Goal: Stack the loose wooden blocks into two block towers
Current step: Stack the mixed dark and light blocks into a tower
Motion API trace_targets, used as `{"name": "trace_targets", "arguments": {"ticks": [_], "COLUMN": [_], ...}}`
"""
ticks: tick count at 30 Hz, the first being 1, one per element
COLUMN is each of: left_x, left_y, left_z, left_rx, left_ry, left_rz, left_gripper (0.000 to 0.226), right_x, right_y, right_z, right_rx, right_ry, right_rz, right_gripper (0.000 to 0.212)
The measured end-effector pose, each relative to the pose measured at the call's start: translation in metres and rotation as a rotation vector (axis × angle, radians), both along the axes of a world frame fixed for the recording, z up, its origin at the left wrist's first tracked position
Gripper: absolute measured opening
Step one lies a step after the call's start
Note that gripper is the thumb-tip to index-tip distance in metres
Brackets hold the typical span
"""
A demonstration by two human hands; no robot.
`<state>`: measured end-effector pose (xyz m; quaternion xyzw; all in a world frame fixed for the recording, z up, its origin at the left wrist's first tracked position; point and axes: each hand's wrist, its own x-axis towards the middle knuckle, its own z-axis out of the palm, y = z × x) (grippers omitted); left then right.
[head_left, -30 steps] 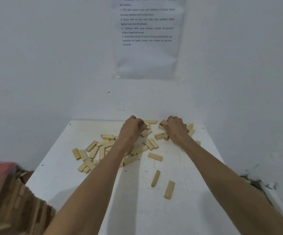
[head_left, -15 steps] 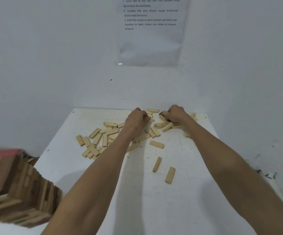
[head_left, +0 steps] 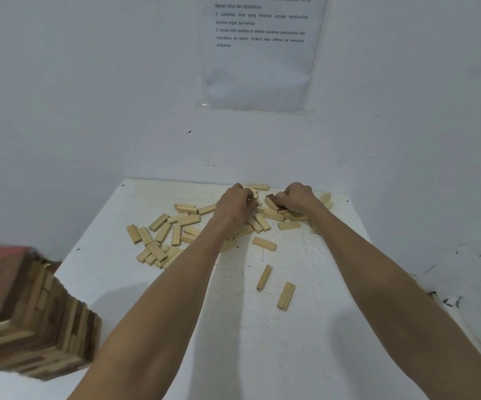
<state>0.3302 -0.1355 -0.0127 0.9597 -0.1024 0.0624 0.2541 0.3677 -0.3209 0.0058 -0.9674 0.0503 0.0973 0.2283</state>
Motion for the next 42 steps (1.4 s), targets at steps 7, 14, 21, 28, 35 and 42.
{"name": "trace_targets", "arguments": {"ticks": [7, 14, 21, 28, 35, 42], "left_x": [0.002, 0.001, -0.008, -0.05, -0.127, -0.21], "left_y": [0.004, 0.005, 0.005, 0.02, 0.041, 0.07], "left_z": [-0.004, -0.007, -0.004, 0.014, 0.019, 0.001], "left_rx": [0.012, -0.023, -0.127, -0.226, -0.251, -0.164], "left_ry": [0.035, 0.076, 0.037, 0.008, 0.012, 0.102], "left_rz": [0.021, 0.042, 0.086, 0.089, 0.079, 0.098], "left_gripper": [0.033, 0.051, 0.038, 0.031, 0.032, 0.027], "right_x": [-0.009, -0.024, -0.032, -0.066, -0.157, -0.25], "right_y": [0.003, 0.015, 0.014, 0.011, 0.036, 0.058], "right_z": [0.001, -0.006, -0.011, 0.001, 0.011, 0.004], "right_rx": [-0.014, -0.024, -0.041, 0.078, 0.142, 0.149], "right_ry": [0.0, -0.17, -0.304, -0.397, -0.386, -0.369], "right_rz": [0.022, -0.13, -0.062, -0.027, 0.118, 0.207], "right_gripper": [0.05, 0.046, 0.03, 0.016, 0.006, 0.005]}}
